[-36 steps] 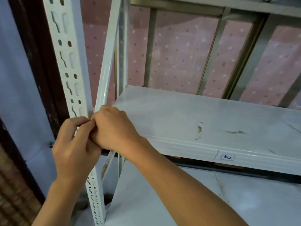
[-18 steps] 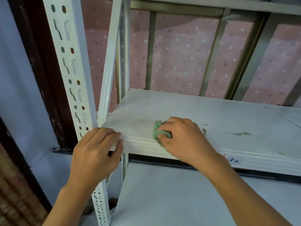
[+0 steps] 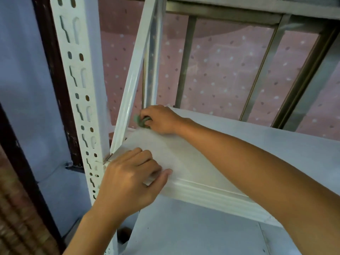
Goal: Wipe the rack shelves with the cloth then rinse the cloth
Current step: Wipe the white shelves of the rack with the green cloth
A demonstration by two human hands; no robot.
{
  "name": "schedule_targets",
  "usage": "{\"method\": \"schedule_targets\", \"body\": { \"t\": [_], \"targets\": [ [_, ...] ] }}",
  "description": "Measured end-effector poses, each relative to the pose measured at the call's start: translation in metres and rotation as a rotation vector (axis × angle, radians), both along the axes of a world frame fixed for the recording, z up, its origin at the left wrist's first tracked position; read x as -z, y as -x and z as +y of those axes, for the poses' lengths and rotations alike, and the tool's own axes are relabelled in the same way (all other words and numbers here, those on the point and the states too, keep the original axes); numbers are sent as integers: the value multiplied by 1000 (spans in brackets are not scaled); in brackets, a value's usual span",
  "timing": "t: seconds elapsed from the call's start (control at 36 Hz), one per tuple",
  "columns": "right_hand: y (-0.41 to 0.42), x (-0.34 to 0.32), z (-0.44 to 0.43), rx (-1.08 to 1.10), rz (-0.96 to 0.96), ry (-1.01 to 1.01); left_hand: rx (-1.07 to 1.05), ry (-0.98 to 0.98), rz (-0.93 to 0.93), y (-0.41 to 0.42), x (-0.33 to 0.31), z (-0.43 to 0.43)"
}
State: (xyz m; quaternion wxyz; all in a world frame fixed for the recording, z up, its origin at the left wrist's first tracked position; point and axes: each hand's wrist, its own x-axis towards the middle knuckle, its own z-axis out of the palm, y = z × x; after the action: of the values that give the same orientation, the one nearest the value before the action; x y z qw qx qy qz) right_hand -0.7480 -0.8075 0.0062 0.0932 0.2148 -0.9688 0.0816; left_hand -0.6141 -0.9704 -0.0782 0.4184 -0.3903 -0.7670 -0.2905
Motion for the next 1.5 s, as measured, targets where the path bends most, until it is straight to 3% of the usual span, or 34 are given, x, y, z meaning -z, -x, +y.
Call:
{"method": "schedule_targets", "body": {
  "t": [0.17, 0.39, 0.61, 0.89, 0.97, 1.14, 1.25, 1.39, 1.5],
  "targets": [
    [69, 2, 46, 260, 25, 9, -20, -67, 8, 6, -7, 12],
    [74, -2, 119, 593, 28, -43, -5, -90, 19, 6, -5, 13],
    [-14, -1, 252, 880, 17, -163, -39, -73, 48, 2, -3, 12],
    [-185, 5, 399, 1116, 58, -92, -86, -29, 58, -5, -1, 10],
    [-223, 3, 417, 1126, 57, -68, -162, 167, 126, 6, 13, 1],
    [-272, 5, 427, 1087, 47, -72, -227, 86, -64, 8, 11, 17],
    [-284, 5, 397, 1036, 69, -8, -339, 282, -45, 7, 12, 29],
    [-278, 3, 329, 789, 50, 121, -256, 31, 105, -47, -10, 91],
    [-273, 3, 281, 616, 3, 95, -44, 20, 76, -60, -12, 121]
  ]
}}
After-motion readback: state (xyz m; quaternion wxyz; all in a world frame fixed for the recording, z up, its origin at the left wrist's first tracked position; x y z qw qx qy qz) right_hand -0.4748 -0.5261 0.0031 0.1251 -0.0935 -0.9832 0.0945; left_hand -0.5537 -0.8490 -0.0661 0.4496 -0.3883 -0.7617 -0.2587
